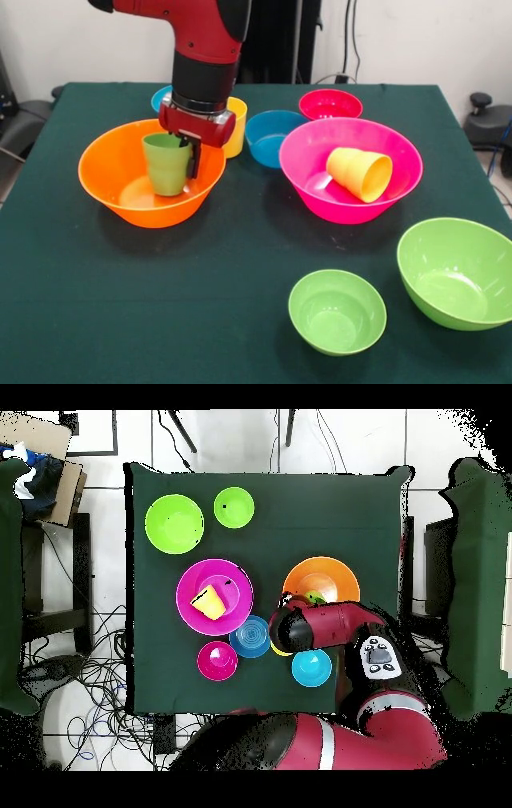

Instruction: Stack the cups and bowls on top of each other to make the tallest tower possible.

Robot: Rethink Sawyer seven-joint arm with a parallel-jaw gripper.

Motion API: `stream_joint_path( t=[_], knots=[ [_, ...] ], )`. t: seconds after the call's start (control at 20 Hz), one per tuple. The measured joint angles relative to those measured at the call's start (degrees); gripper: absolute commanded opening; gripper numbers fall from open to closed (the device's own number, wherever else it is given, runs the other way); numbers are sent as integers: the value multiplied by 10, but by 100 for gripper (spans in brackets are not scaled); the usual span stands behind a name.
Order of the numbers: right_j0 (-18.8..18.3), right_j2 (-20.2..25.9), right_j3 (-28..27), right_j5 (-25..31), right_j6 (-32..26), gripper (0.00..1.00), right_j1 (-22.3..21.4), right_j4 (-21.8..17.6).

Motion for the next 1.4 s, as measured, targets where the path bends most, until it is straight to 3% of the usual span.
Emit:
stream_joint_path(
  t=[1.4],
  knots=[
    [-37, 9, -29, 0, 0, 0, 7, 0]
  ],
)
